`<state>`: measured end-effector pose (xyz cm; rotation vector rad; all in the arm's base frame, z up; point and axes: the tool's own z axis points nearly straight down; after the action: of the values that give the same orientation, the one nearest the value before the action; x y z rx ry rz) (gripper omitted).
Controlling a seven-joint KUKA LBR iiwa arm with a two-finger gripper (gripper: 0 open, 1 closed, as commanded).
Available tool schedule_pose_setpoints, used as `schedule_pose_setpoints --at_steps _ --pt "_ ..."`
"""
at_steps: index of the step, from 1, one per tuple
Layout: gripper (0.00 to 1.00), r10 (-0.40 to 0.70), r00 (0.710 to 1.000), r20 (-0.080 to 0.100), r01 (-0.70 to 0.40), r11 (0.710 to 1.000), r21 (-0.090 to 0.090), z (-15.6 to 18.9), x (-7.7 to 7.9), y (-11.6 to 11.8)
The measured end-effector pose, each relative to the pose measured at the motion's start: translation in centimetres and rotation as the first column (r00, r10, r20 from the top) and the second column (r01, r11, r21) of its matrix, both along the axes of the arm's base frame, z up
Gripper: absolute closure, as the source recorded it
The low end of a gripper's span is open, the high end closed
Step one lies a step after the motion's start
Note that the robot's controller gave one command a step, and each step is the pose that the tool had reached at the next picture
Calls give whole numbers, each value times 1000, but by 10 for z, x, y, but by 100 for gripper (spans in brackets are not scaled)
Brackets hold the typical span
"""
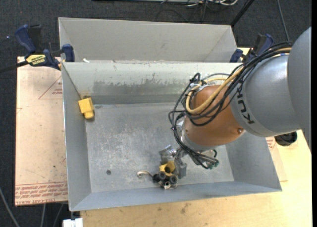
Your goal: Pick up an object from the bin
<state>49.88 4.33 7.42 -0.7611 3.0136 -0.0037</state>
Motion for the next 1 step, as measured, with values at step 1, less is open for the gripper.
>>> schedule_pose_setpoints --at_steps 1 --pt "100 1 1000 -7 -1 1000 -1 -1 -2 0"
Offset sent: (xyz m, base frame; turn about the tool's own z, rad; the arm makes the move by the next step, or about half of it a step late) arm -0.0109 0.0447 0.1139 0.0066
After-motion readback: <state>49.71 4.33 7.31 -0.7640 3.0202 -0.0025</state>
